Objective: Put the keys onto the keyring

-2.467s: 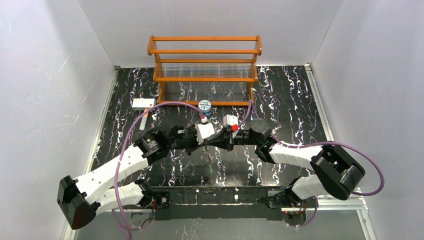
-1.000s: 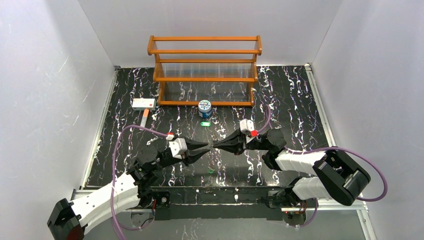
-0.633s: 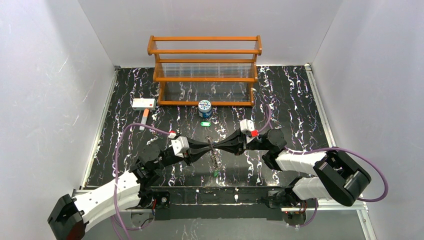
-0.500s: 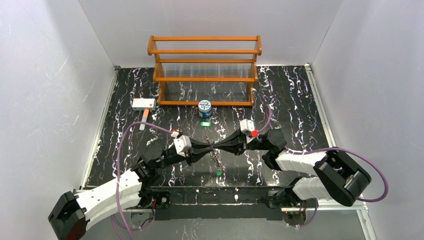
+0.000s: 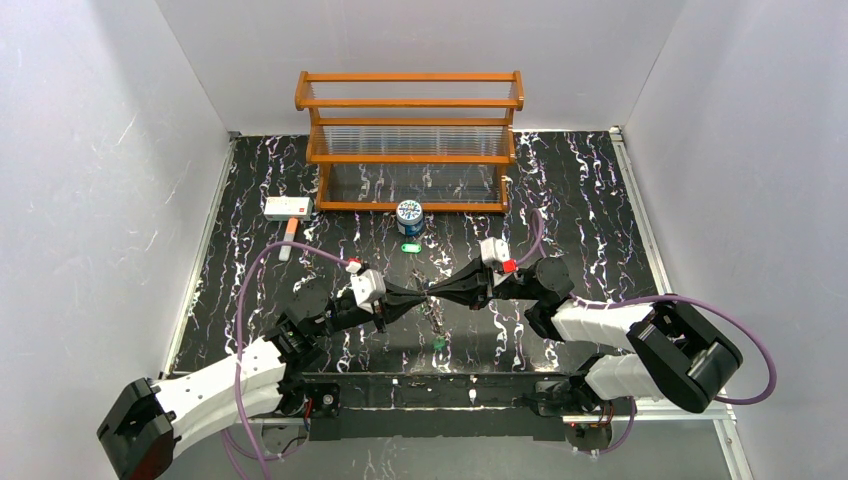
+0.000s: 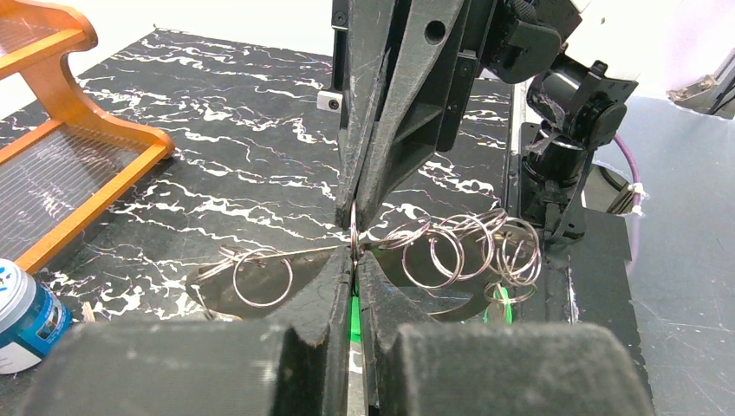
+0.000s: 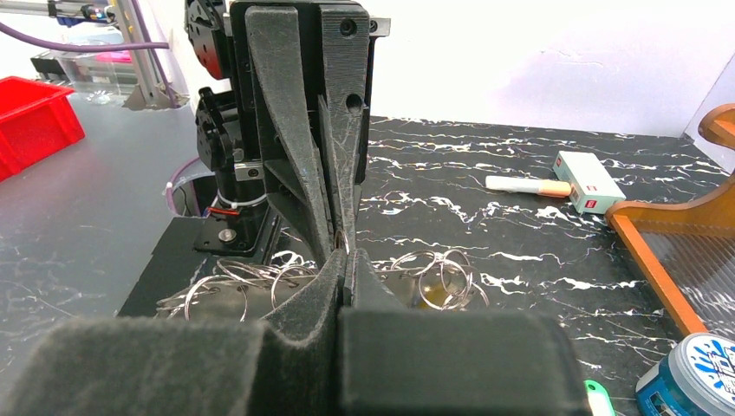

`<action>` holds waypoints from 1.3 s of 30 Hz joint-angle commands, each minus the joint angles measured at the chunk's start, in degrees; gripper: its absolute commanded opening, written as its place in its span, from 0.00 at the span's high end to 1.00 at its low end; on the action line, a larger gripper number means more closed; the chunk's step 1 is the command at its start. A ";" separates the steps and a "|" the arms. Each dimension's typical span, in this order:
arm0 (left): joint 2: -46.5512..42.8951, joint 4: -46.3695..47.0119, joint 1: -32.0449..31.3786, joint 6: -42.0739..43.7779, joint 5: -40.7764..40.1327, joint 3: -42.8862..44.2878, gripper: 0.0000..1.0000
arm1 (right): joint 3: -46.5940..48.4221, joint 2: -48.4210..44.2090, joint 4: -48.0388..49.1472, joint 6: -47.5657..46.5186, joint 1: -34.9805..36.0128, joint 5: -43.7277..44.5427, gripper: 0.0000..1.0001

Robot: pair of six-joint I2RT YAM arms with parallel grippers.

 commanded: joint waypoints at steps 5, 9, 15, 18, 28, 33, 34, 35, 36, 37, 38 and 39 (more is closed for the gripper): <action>-1.11 0.02 -0.21 -1.24 -1.63 2.97 1.00 | 2.34 -3.74 -3.88 -4.69 -0.08 -0.89 0.79; -1.29 -6.77 -0.17 0.94 -3.12 5.54 1.00 | 4.20 -7.41 -15.62 -11.34 -0.07 -0.84 0.54; 0.39 -24.53 -0.19 8.33 -4.17 13.90 1.00 | 7.08 -11.49 -27.78 -20.94 -0.07 2.20 0.44; 2.41 -34.68 -0.20 11.43 -4.66 18.65 1.00 | 9.60 -10.88 -32.36 -23.17 -0.07 2.76 0.44; 8.31 -54.17 -0.21 19.63 -6.07 30.35 1.00 | 14.07 -6.71 -36.89 -23.65 -0.07 0.16 0.60; 9.71 -54.93 -0.20 19.91 -5.93 31.76 1.00 | 15.72 -3.76 -37.13 -22.54 -0.09 -2.62 0.64; 9.97 -54.97 -0.17 20.03 -5.75 31.80 1.00 | 15.88 -3.36 -37.06 -22.27 -0.07 -3.09 0.63; 10.24 -54.95 -0.21 20.12 -5.69 31.89 1.00 | 15.89 -3.05 -36.75 -22.01 -0.11 -3.47 0.62; 10.57 -54.95 -0.19 20.09 -5.58 31.90 1.00 | 15.89 -2.53 -36.29 -21.60 -0.08 -3.91 0.61; 10.80 -54.93 -0.24 20.11 -5.37 31.96 1.00 | 15.94 -2.26 -35.98 -21.38 -0.09 -4.25 0.59; 11.05 -54.86 -0.20 20.09 -5.33 32.03 1.00 | 16.10 -1.95 -35.86 -21.01 -0.11 -4.56 0.58; 11.29 -54.87 -0.21 20.08 -5.12 32.07 1.00 | 16.24 -1.64 -35.82 -20.74 -0.08 -4.94 0.56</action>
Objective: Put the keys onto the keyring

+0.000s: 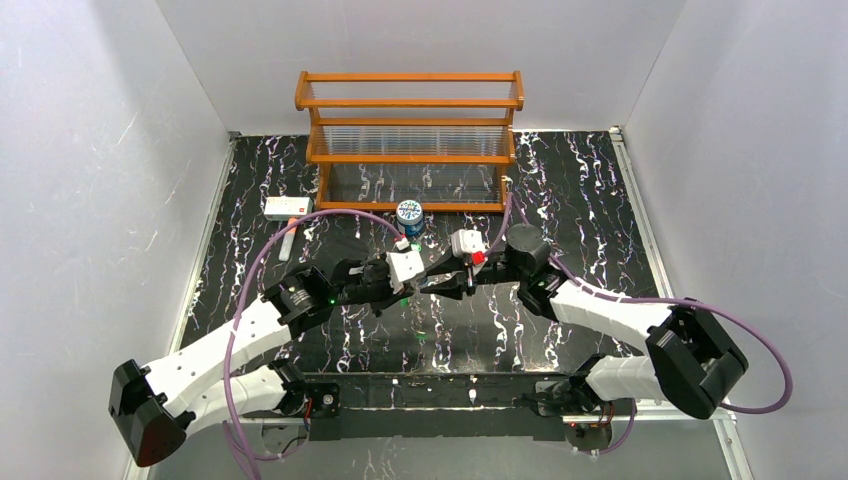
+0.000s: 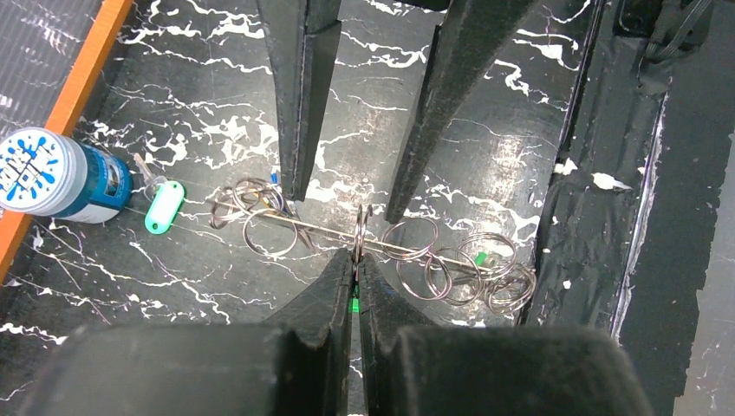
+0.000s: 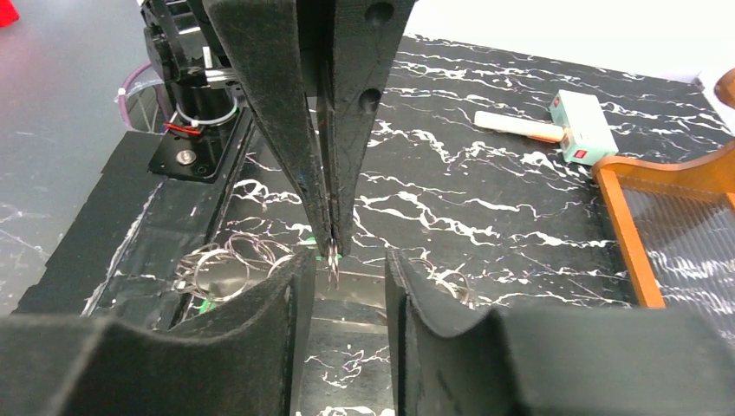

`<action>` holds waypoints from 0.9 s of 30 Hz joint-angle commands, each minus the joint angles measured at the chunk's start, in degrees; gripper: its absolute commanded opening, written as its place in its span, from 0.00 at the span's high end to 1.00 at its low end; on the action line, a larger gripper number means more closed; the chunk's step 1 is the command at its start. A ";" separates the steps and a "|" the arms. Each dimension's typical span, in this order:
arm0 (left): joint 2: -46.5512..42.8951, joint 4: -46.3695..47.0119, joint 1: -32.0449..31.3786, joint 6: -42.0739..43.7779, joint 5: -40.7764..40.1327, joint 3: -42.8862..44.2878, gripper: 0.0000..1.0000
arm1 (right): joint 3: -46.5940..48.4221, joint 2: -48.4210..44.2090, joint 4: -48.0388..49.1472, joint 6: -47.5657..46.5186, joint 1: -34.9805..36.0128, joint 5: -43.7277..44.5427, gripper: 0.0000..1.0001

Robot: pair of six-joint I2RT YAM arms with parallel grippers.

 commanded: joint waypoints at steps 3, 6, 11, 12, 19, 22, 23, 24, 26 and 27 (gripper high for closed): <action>0.88 -0.14 -0.19 0.78 1.38 2.59 1.00 | 2.87 1.49 1.91 1.92 -0.04 -3.43 0.50; 1.00 0.17 -0.25 0.71 1.73 2.59 1.00 | 2.81 1.90 2.13 2.02 -0.04 -3.33 0.49; 1.00 1.29 -0.25 0.30 2.47 1.95 1.00 | 3.30 2.87 2.18 2.40 0.00 -3.83 0.58; 1.06 1.48 -0.20 0.14 2.53 1.90 1.00 | 3.45 3.29 2.13 2.39 -0.03 -3.99 0.60; 1.26 2.29 -0.20 -0.52 3.17 1.45 1.00 | 4.26 5.01 1.29 2.04 0.12 -5.41 0.74; 1.22 2.33 -0.18 -0.62 3.05 1.45 1.00 | 4.98 5.37 -0.68 1.24 0.15 -4.82 0.82; 1.18 2.42 -0.20 -0.56 2.98 1.45 1.00 | 5.29 5.37 -1.71 0.85 0.18 -4.57 0.82; 1.18 2.49 -0.18 -0.48 2.91 1.37 1.00 | 5.47 5.45 -2.79 0.35 0.07 -4.32 0.83; 1.17 2.59 -0.24 -0.56 2.84 1.28 1.00 | 5.66 5.30 -4.48 -0.86 0.14 -3.91 0.95; 1.17 2.72 -0.18 -0.56 2.85 1.27 1.00 | 5.68 5.15 -4.95 -1.21 0.13 -3.59 0.99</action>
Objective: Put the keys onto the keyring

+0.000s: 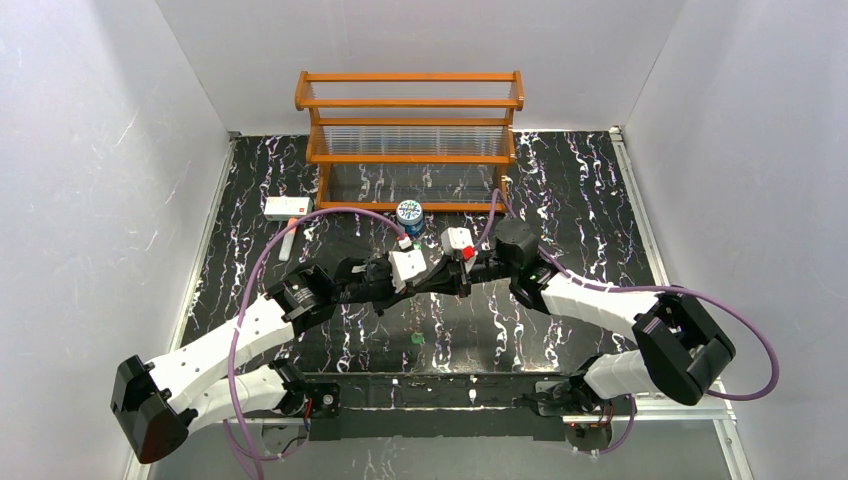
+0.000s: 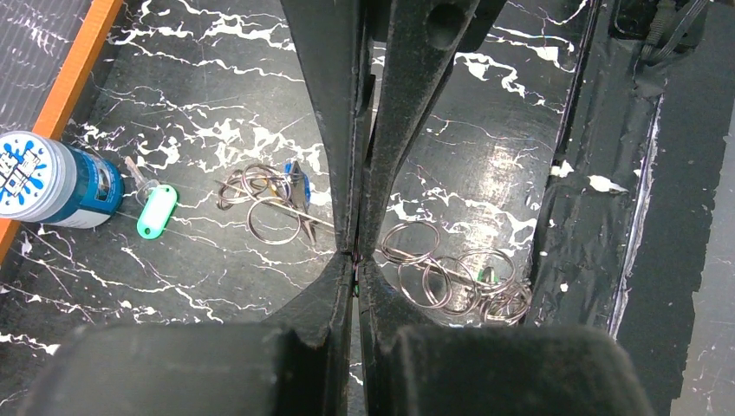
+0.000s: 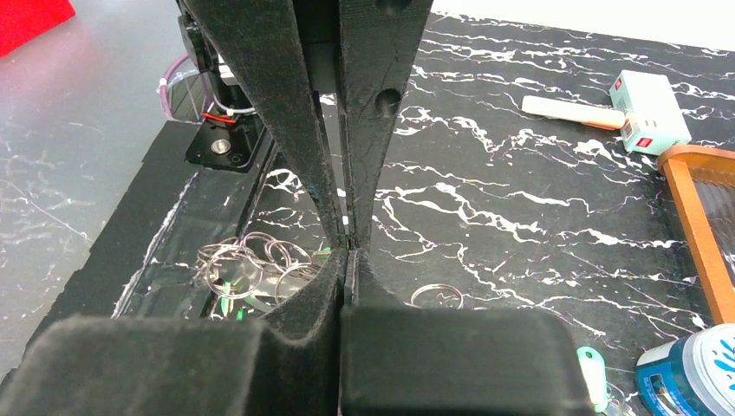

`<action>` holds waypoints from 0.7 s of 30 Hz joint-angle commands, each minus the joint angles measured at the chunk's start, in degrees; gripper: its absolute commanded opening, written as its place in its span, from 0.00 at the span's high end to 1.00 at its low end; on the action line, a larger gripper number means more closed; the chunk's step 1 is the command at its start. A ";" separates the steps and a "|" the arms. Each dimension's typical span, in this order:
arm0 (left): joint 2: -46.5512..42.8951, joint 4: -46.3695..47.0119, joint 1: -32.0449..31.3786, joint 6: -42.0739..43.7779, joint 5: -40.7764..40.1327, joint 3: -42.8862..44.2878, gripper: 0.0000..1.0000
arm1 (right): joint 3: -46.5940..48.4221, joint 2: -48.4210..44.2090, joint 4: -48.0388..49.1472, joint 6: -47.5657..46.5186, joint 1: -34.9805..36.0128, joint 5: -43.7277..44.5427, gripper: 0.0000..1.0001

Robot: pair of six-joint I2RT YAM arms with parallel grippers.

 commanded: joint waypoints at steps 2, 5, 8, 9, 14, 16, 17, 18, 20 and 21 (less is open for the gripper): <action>-0.53 2.03 -0.22 -0.26 1.52 1.11 1.00 | 2.72 -0.20 -2.68 -2.68 0.00 1.37 0.99; -0.80 2.27 -0.25 -0.25 0.31 0.70 0.97 | 1.74 -1.16 -1.23 -2.46 0.01 2.01 0.99; -2.11 3.46 -0.25 -0.60 -0.79 -0.37 0.86 | -1.12 -2.57 4.08 -0.17 -0.06 3.51 0.99; -2.85 4.29 -0.24 -0.86 -1.31 -0.96 0.82 | -2.46 -3.02 7.24 1.06 -0.04 4.26 0.99; -8.75 11.81 -0.22 -3.28 -4.83 -6.93 0.77 | -8.96 -4.27 25.56 9.56 -0.15 6.32 0.99; -11.66 17.67 -0.21 -4.74 -5.33 -10.81 0.77 | -11.01 -4.16 31.19 12.91 -0.12 6.88 0.99; -13.03 20.68 -0.19 -5.61 -5.13 -12.63 0.77 | -11.72 -3.99 34.11 14.21 -0.16 6.89 0.99; -14.74 23.58 -0.22 -6.53 -4.68 -14.61 0.76 | -12.38 -3.79 36.81 15.52 -0.17 6.83 0.99; -16.98 29.51 -0.26 -8.09 -3.97 -18.29 0.75 | -13.63 -3.48 41.96 17.92 -0.13 6.81 0.99; -17.99 32.00 -0.21 -9.15 -3.41 -19.87 0.73 | -14.17 -3.33 44.22 19.19 -0.17 7.18 0.99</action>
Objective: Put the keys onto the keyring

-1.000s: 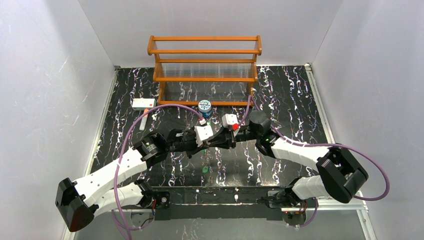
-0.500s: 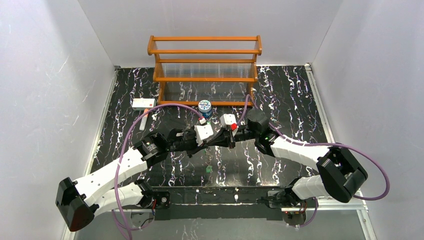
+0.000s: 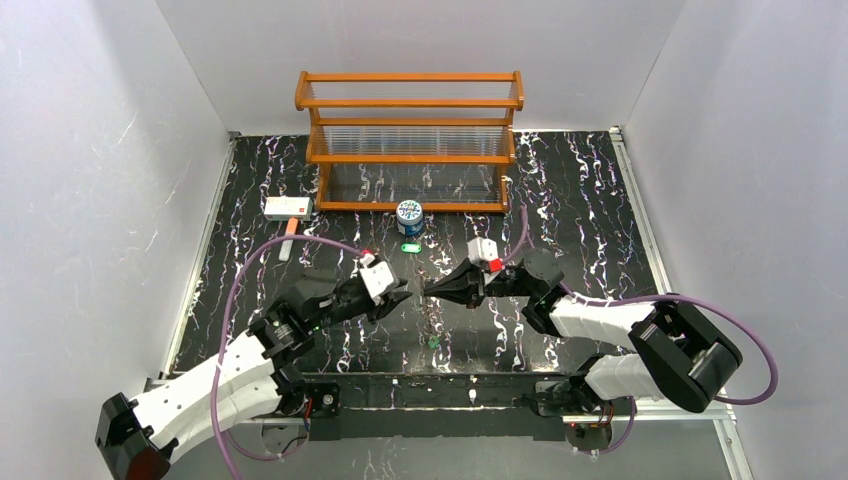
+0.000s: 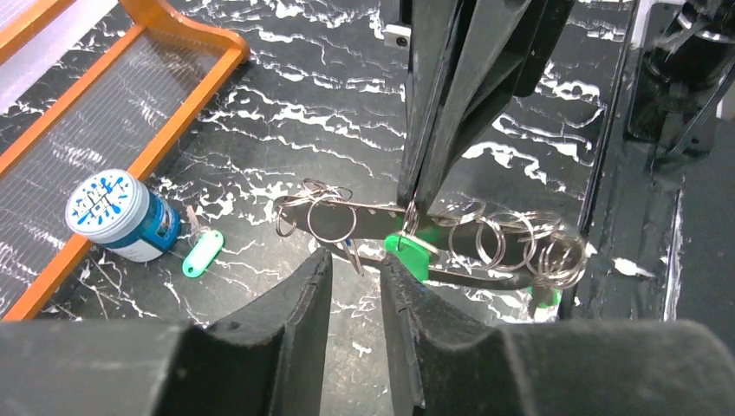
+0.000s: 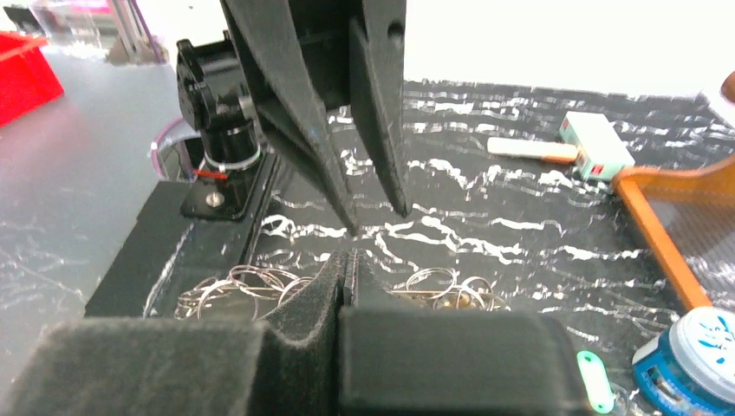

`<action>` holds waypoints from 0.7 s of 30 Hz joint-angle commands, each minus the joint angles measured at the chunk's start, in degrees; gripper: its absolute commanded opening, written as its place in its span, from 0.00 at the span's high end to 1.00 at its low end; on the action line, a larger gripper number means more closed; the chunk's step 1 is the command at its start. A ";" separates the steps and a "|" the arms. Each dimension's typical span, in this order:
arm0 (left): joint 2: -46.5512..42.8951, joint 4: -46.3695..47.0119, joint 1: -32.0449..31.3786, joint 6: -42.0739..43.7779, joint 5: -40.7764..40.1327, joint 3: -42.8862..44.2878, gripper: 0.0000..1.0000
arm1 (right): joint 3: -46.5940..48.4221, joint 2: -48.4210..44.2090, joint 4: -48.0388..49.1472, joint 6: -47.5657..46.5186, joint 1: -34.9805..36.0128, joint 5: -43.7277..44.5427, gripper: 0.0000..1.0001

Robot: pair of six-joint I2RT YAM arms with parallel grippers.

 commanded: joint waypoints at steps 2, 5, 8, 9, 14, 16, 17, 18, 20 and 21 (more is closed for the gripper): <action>-5.07 17.59 -0.20 -5.51 1.94 -7.33 0.72 | -2.22 -0.58 22.95 9.16 -0.20 2.27 0.99; -6.09 21.57 -0.23 -6.64 4.09 -9.44 0.72 | -2.99 0.11 27.59 12.29 -0.17 2.72 0.99; -6.14 23.43 -0.30 -7.01 6.26 -10.10 0.72 | -2.97 0.70 29.61 13.79 -0.19 2.23 0.99; -6.08 23.69 -0.18 -7.07 7.05 -9.99 0.71 | -2.96 0.83 29.74 13.88 -0.15 2.31 0.99; -5.90 24.56 -0.28 -7.09 9.43 -9.88 0.69 | -2.70 0.36 28.57 13.40 -0.20 1.98 0.99; -5.56 25.26 -0.24 -7.29 10.32 -9.84 0.69 | -2.57 0.15 27.86 13.04 -0.19 1.91 0.99; -5.29 25.49 -0.25 -7.39 10.83 -9.75 0.70 | -2.53 0.04 27.59 12.94 -0.20 2.03 0.99; -4.95 25.60 -0.22 -7.42 11.18 -9.67 0.71 | -2.53 -0.05 27.45 12.94 -0.20 2.05 0.99; -4.19 25.75 -0.23 -7.44 11.81 -9.53 0.75 | -2.44 -0.18 27.06 12.87 -0.15 1.70 0.99; -3.74 25.85 -0.19 -7.25 12.00 -9.46 0.78 | -2.36 -0.26 26.80 12.69 -0.19 1.61 0.99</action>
